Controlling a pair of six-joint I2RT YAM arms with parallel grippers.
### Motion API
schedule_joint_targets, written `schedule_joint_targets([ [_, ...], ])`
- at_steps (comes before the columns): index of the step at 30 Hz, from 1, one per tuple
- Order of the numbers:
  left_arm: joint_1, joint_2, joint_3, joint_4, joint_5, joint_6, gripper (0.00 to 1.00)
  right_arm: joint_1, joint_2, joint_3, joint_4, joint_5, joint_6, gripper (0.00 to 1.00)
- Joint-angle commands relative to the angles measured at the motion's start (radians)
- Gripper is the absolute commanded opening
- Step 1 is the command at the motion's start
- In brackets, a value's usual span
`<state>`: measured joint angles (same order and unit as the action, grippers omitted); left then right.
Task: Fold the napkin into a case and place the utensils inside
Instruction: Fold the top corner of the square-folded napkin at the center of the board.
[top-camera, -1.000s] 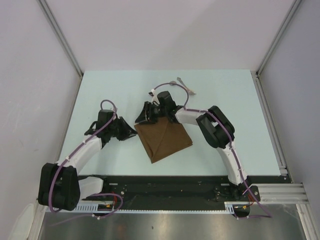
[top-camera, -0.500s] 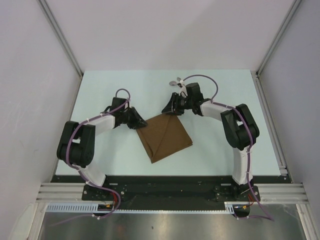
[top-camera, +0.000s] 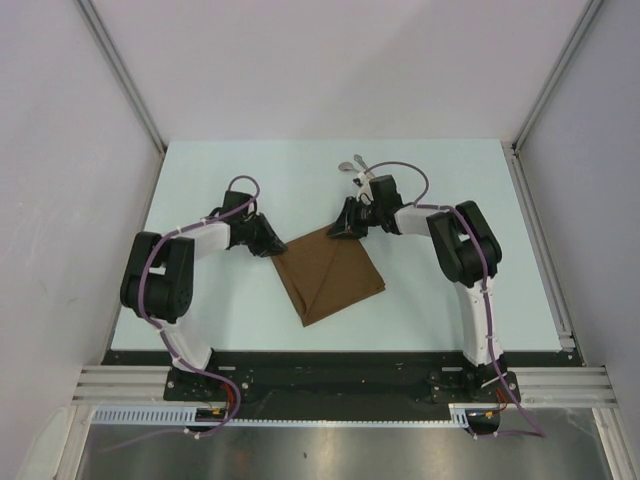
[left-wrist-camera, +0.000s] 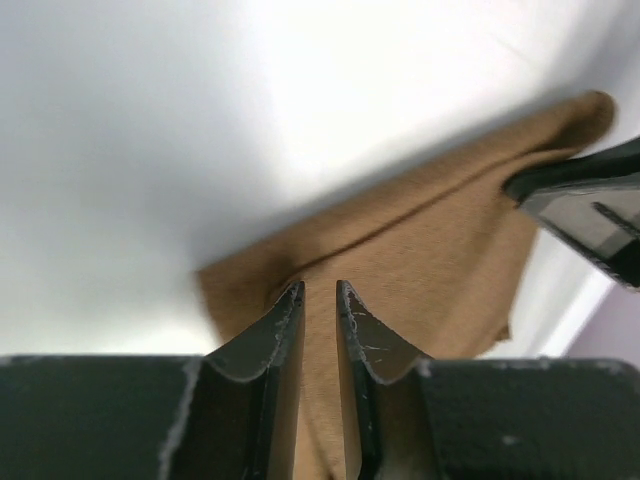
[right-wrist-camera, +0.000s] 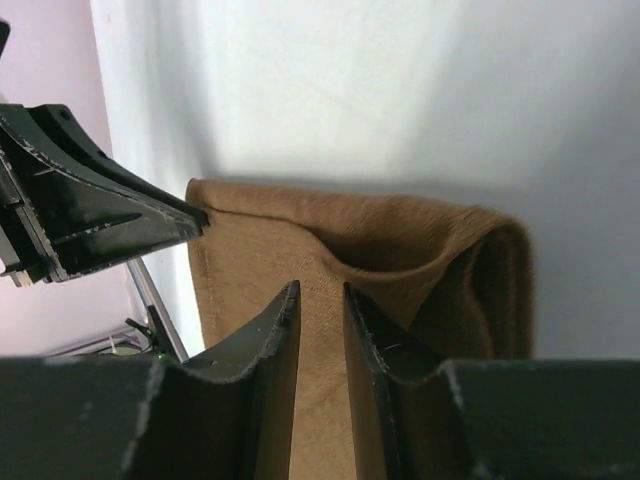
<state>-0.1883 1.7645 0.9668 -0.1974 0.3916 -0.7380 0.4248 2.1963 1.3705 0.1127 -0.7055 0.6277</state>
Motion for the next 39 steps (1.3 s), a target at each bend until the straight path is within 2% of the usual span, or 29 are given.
schedule_joint_targets([
  [1, 0.027, -0.014, 0.009, -0.065, -0.092, 0.081, 0.23, -0.021, 0.043, 0.081, 0.054, -0.028, -0.007, 0.28],
  [6, 0.027, -0.023, 0.029, -0.102, -0.141, 0.104, 0.23, -0.038, 0.065, 0.146, 0.036, -0.046, 0.001, 0.31],
  [8, 0.024, -0.072, 0.026, -0.093, -0.151, 0.123, 0.25, -0.037, 0.049, 0.145, 0.019, -0.048, 0.0, 0.32],
  [12, 0.016, -0.149, 0.035, -0.114, -0.18, 0.163, 0.37, -0.018, -0.027, 0.095, -0.004, -0.026, 0.0, 0.35],
  [14, 0.018, -0.145, 0.046, -0.128, -0.174, 0.167, 0.38, 0.002, -0.078, 0.039, 0.002, -0.014, 0.009, 0.36],
  [18, 0.018, -0.1, 0.065, -0.135, -0.146, 0.169, 0.37, 0.051, -0.145, -0.043, 0.011, -0.003, 0.024, 0.36],
  [23, 0.02, -0.056, 0.081, -0.126, -0.137, 0.166, 0.31, 0.104, -0.217, -0.152, 0.062, 0.011, 0.046, 0.36],
  [33, 0.0, 0.0, 0.058, -0.068, -0.079, 0.155, 0.29, 0.192, -0.259, -0.203, 0.024, 0.051, 0.017, 0.35],
  [39, -0.01, 0.021, 0.062, -0.085, -0.094, 0.154, 0.29, 0.218, -0.253, -0.223, 0.031, 0.058, 0.018, 0.35],
])
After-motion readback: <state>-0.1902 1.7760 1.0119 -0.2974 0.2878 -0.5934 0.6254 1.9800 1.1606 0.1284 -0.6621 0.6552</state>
